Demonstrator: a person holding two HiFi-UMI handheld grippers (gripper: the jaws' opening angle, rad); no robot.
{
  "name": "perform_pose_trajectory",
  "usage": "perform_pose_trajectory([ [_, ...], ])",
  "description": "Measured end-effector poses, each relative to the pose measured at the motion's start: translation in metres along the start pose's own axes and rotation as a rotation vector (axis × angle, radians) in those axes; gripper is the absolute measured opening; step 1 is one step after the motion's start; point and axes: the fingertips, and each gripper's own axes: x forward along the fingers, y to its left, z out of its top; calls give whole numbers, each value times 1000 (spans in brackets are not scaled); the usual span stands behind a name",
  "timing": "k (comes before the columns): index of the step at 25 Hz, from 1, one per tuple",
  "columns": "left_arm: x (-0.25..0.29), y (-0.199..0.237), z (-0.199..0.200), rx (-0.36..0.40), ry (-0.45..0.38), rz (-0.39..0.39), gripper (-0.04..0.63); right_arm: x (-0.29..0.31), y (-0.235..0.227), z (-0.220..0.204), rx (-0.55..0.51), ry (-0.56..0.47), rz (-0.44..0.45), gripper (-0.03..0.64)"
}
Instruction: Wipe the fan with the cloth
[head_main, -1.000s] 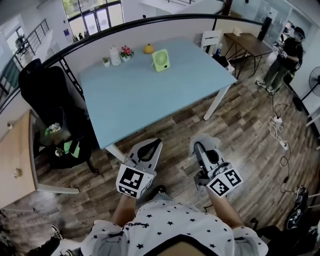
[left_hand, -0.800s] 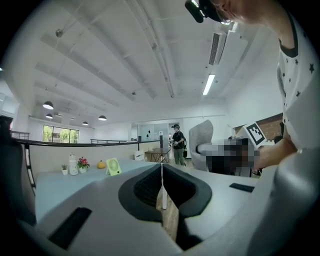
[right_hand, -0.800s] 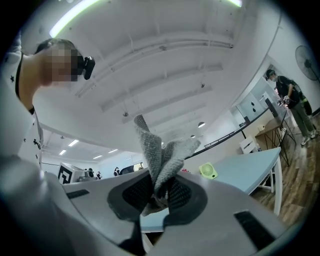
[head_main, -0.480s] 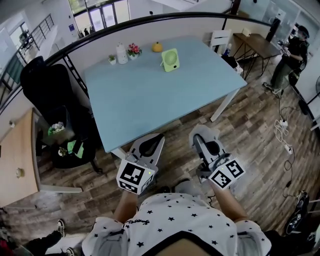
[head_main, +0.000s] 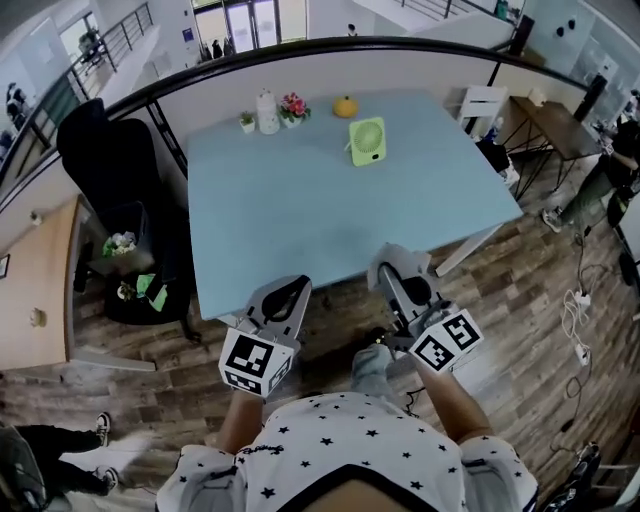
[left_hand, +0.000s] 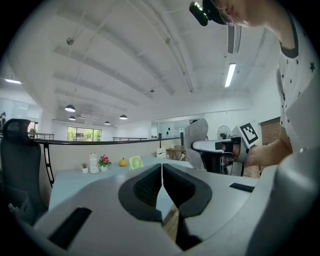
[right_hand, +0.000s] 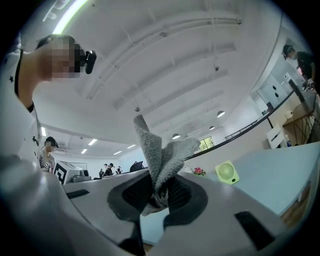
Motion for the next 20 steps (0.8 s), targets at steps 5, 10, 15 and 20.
perform_pose_trajectory([
  [5,51,11,8,4,18,69,32,26,-56,12,23,14,53,44],
  [10,97,18,15,1,44,127,32,45,-110,22,48,32,87,44],
  [15,144,26,31,-5,37,183,32,61,-158,36,50,47,124,44],
  [20,188,28,40,-41,34,209,32,69,-200,44,63,59,143,44],
])
